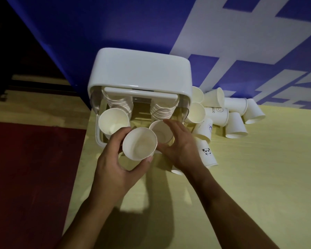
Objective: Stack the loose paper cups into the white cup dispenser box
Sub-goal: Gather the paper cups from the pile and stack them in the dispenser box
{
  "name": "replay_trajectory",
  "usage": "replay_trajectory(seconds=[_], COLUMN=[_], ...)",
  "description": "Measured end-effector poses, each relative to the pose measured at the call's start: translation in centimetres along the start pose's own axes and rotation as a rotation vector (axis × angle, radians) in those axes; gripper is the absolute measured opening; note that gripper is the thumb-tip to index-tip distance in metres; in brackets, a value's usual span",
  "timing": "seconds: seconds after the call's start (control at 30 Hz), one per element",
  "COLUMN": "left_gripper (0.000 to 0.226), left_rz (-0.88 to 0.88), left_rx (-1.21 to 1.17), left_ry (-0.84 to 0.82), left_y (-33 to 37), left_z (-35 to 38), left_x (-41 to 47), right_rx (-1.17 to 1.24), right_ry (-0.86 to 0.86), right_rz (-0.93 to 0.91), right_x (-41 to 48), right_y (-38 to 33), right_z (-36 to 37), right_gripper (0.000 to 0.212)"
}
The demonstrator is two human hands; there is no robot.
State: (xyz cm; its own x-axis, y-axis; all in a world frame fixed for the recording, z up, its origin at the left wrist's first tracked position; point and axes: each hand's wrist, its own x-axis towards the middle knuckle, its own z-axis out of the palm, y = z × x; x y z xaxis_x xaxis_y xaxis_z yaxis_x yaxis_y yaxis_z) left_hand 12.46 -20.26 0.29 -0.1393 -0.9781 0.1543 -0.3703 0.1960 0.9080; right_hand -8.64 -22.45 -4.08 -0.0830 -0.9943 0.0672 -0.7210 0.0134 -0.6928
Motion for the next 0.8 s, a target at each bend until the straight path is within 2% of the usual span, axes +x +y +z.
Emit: replay_trajectory(seconds=[0.13,0.27,0.4,0.53,0.8], left_gripper=[0.073,0.073,0.075,0.07,0.07], left_rz=[0.01,0.014,0.018,0.06,-0.035], left_rx=[0.011,0.033,0.012,0.025,0.071], left_ry=[0.003,-0.007,-0.025,-0.037,-0.101], left_y=[0.5,1.3,2.1,1.6,-1.3], left_z=[0.6,1.5,3.1,4.6,5.4], left_x=[0.5,1.4,3.0,3.9,4.2], right_rx=[0.047,0.226,0.445,0.457,0.311], right_ry=[-0.035,0.045,-0.002,-0.01,-0.017], right_rz=[0.01,0.046,0.065,0.034,0.032], right_x=[-0.7,-2.2,-2.4,-2.1,-1.7], right_y=[-0.5,-1.8,-3.8,-3.7,-1.3], right_z=[-1.1,-4.3,-6.4,-6.5,-4.0], right_gripper=[0.089,0.057,0.051,0.047,0.052])
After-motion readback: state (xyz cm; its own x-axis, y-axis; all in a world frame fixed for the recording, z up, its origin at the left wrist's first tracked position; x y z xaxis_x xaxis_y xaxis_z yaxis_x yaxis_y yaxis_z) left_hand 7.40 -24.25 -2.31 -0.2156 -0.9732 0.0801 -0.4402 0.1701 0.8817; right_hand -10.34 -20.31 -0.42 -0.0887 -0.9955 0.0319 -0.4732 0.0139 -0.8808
